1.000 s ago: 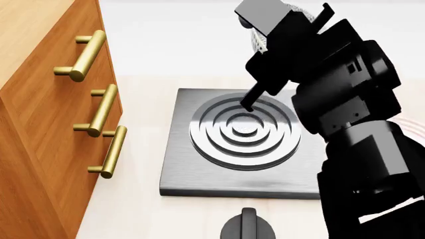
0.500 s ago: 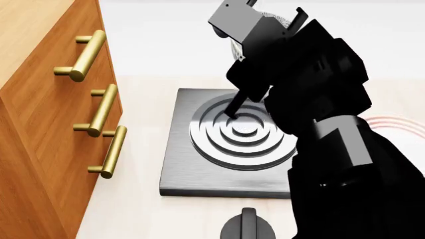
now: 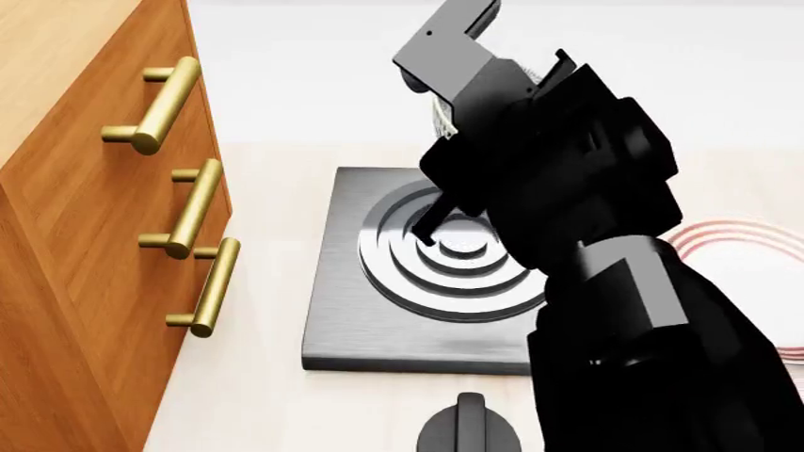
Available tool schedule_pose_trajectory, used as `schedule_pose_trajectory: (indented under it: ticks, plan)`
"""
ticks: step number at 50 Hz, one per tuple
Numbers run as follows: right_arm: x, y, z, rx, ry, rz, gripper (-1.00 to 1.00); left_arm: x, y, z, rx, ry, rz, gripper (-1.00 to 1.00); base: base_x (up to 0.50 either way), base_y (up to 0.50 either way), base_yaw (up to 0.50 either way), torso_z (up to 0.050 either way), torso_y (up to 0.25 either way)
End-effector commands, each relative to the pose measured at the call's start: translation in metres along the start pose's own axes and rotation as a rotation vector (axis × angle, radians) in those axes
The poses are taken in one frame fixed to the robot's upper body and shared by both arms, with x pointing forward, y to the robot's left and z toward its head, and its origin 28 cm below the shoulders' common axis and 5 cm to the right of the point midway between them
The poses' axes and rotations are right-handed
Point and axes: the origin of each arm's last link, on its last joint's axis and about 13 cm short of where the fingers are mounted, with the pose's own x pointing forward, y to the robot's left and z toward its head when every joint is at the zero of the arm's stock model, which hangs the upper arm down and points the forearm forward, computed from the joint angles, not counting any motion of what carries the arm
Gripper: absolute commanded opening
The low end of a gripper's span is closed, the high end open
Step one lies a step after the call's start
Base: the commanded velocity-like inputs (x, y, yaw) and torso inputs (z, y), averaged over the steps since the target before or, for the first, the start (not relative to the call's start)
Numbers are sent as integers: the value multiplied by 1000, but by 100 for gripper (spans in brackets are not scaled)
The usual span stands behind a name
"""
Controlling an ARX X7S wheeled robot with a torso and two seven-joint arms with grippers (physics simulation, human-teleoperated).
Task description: Put the bowl on the stove.
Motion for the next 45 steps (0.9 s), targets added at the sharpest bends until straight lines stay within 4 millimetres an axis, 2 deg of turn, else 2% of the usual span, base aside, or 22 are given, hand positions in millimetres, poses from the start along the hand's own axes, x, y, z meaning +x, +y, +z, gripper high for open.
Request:
schedule_pose_trajectory:
  ticks: [1, 18, 22, 35, 45]
  plan:
    - [4, 6, 8, -16, -19, 27, -100, 2, 0, 1, -12, 22, 2, 100, 0, 0, 0, 0, 0]
    - [5, 8, 10, -51, -4, 20, -100, 1, 2, -1, 36, 14, 27, 100, 0, 0, 0, 0, 1]
    - [5, 8, 10, -51, -4, 20, -100, 1, 3, 0, 24, 7, 35, 100, 0, 0, 0, 0, -250]
    - [5, 8, 10, -51, -4, 20, -100, 0, 3, 1, 8, -13, 15, 100, 0, 0, 0, 0, 0]
    - [5, 8, 10, -51, -4, 20, -100, -2, 4, 4, -22, -35, 7, 100, 0, 0, 0, 0, -144]
